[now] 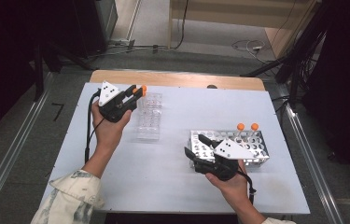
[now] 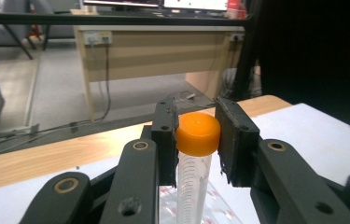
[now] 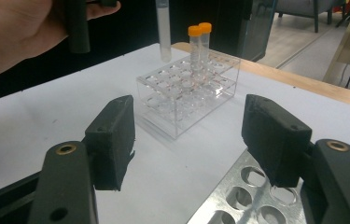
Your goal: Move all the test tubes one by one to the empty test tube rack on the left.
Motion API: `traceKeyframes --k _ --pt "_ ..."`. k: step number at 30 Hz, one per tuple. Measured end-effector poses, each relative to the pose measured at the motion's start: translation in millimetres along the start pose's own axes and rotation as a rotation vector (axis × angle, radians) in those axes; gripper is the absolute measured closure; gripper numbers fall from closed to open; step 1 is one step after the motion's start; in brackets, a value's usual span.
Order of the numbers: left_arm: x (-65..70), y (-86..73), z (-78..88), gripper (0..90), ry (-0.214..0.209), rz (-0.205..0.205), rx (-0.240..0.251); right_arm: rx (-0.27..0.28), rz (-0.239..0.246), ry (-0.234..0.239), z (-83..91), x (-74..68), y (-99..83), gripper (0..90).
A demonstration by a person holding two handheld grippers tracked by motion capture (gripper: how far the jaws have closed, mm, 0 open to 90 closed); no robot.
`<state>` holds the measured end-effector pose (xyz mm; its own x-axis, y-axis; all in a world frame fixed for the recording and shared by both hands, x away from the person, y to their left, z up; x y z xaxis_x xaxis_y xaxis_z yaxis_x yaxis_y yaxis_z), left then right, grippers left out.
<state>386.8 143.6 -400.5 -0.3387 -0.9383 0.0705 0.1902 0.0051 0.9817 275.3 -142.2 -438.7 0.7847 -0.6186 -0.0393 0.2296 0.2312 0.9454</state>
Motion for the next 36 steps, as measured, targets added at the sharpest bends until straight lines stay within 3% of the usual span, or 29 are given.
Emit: traceKeyframes --k 4,10,18,21,28,36 --pt "-1.9 -0.5 -12.9 71.1 0.022 0.005 0.003 0.005 -0.004 -0.01 3.7 3.7 -0.9 33.2" --pt "-3.2 -2.7 -26.3 71.1 0.06 -0.021 -0.006 0.008 -0.018 -0.019 5.0 7.8 -2.3 28.9" --pt "-3.6 -11.7 -36.6 71.0 0.071 -0.043 -0.032 0.01 -0.022 -0.023 5.2 8.3 -3.1 26.7" --pt "-0.6 -16.4 -39.7 71.0 0.08 -0.067 -0.051 0.01 -0.02 -0.024 5.2 8.3 -3.3 26.8" --pt "-1.3 -35.5 -44.3 70.9 0.098 -0.063 -0.088 0.013 -0.022 -0.023 5.9 8.5 -3.3 26.8" --pt "-0.2 -40.8 -43.1 70.8 0.104 -0.073 -0.086 0.009 -0.022 -0.019 5.1 7.6 -4.0 26.8"
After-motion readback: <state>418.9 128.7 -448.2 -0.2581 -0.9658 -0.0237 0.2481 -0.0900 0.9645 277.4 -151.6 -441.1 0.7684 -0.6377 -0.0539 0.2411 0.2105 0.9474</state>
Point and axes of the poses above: each handheld gripper's, and its own axes: z roughly backward along the jaws, y roughly out of its top, x roughly to its right, the point moved 4 cm from there along -z, roughly forward along the jaws, and after that the axes turned 4 degrees about y, right-handed, at the moved point
